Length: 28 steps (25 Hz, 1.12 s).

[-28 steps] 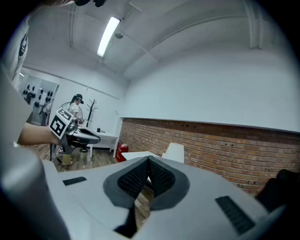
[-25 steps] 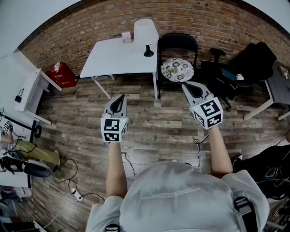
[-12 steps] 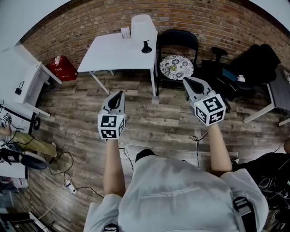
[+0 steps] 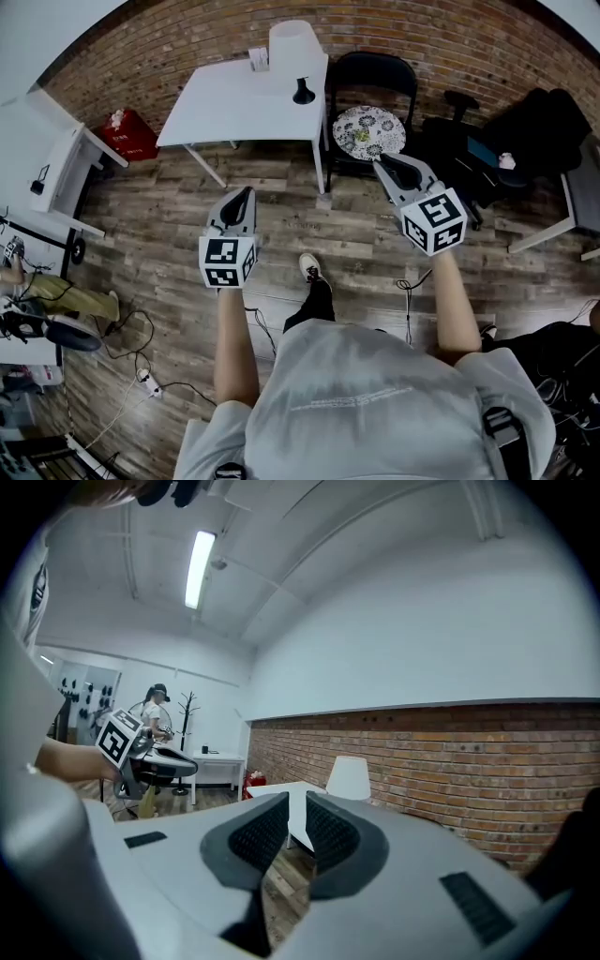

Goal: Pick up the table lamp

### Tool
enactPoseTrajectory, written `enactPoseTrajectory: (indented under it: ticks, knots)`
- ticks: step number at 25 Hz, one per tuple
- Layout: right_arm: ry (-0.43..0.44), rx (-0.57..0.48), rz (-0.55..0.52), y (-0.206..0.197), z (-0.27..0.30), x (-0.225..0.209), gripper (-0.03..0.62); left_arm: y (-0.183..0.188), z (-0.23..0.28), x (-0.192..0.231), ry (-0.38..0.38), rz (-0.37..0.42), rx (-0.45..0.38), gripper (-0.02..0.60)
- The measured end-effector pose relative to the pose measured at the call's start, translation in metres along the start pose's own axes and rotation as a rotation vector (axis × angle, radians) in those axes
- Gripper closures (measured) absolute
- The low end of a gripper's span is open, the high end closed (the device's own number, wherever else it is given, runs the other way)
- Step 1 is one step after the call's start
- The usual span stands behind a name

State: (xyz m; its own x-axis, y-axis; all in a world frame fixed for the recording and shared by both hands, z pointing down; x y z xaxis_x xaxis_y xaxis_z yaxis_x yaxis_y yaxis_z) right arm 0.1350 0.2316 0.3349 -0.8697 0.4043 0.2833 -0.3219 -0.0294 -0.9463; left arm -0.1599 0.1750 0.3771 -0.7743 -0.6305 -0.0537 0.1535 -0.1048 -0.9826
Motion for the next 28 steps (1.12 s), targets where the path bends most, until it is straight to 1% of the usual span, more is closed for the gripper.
enactPoseTrajectory:
  ticks: [6,11,18,21,28]
  knots:
    - [0.03,0.031,0.0,-0.008,0.059,-0.031,0.485,-0.002,0.065,0.034,-0.009,-0.023,-0.01,0.568]
    - [0.034,0.044,0.017,-0.001,0.12,-0.065,0.436,0.011,0.122,0.072,-0.025,-0.035,-0.021,0.568]
    - [0.042,0.074,0.029,0.006,0.199,-0.09,0.373,0.019,0.187,0.125,-0.067,-0.054,-0.012,0.568]
    - [0.047,0.105,0.034,0.0,0.229,-0.101,0.358,0.016,0.215,0.146,-0.078,-0.067,-0.005,0.568]
    - [0.029,0.172,0.033,-0.017,0.3,-0.127,0.347,0.01,0.272,0.192,-0.108,-0.063,0.021,0.568]
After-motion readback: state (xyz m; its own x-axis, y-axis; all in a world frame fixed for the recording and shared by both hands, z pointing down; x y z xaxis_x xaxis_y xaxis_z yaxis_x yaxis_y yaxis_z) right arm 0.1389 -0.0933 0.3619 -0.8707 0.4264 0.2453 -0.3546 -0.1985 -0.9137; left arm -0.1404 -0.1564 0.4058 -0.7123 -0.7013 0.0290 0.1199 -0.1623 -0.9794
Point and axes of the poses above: the fingertips, and each gripper's own axes: z forward along the fingers, x to its left, y out of its top, the point moved 5 cm from there along -z, backward along the fingers, and after that the axes turned 8 degrees about -z, right-handed, at the moved point
